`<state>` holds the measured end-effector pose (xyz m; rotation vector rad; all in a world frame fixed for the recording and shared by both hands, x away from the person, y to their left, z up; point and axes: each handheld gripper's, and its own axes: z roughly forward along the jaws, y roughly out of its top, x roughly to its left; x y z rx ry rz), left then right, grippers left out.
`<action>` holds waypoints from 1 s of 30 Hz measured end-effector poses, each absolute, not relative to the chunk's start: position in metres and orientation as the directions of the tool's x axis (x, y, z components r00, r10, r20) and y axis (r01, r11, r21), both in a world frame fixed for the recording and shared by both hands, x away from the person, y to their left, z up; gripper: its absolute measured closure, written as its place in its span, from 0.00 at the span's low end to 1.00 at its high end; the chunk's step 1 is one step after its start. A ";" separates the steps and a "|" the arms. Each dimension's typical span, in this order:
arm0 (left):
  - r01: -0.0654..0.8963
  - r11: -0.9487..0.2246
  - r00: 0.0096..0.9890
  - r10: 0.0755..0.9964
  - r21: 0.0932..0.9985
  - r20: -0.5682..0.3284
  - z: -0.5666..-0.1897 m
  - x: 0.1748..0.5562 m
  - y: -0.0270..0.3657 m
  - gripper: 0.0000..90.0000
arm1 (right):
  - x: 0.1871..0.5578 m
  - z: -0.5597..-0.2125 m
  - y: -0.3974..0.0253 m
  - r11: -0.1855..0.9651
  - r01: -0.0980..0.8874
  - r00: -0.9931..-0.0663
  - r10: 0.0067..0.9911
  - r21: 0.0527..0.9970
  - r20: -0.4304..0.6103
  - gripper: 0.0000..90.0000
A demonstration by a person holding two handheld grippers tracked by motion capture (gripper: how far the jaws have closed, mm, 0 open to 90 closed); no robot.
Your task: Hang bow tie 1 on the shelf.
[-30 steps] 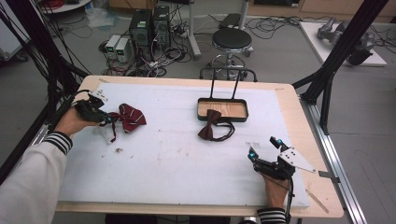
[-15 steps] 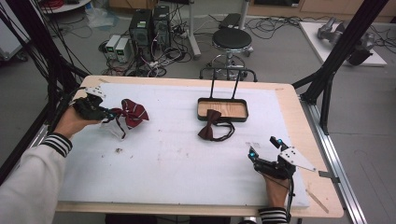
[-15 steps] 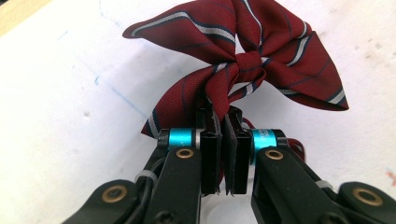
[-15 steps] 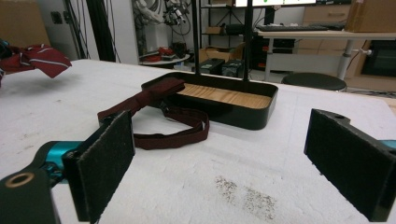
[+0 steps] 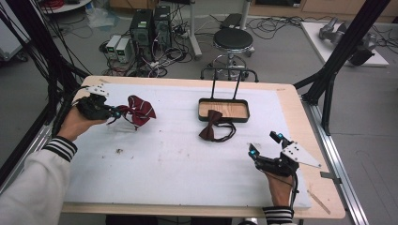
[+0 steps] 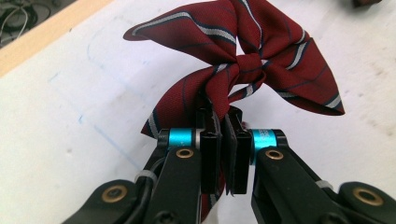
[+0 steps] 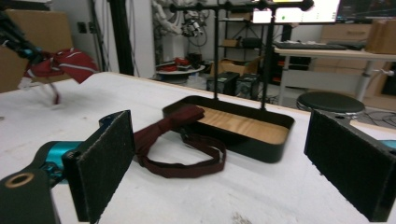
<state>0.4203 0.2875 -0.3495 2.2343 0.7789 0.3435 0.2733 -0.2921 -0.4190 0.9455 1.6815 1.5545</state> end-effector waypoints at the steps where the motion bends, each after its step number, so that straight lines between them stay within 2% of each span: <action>1: 0.425 -0.545 0.783 0.622 0.723 0.008 -0.348 0.420 0.286 0.95 | 0.275 -0.416 -0.290 0.036 0.079 -0.539 0.842 0.996 0.012 0.09; 12: 0.397 -0.489 0.803 0.596 0.777 -0.036 -0.343 0.405 0.264 0.95 | 0.284 -0.396 -0.275 0.062 0.073 -0.608 0.794 0.995 -0.004 0.09; 23: 0.358 -0.476 0.828 0.559 0.803 -0.039 -0.340 0.395 0.238 0.95 | 0.299 -0.378 -0.255 0.081 0.101 -0.700 0.714 0.992 0.013 0.09; 30: 0.347 -0.461 0.838 0.544 0.817 -0.049 -0.337 0.391 0.226 0.95 | 0.308 -0.367 -0.249 0.090 0.105 -0.724 0.690 0.990 0.014 0.09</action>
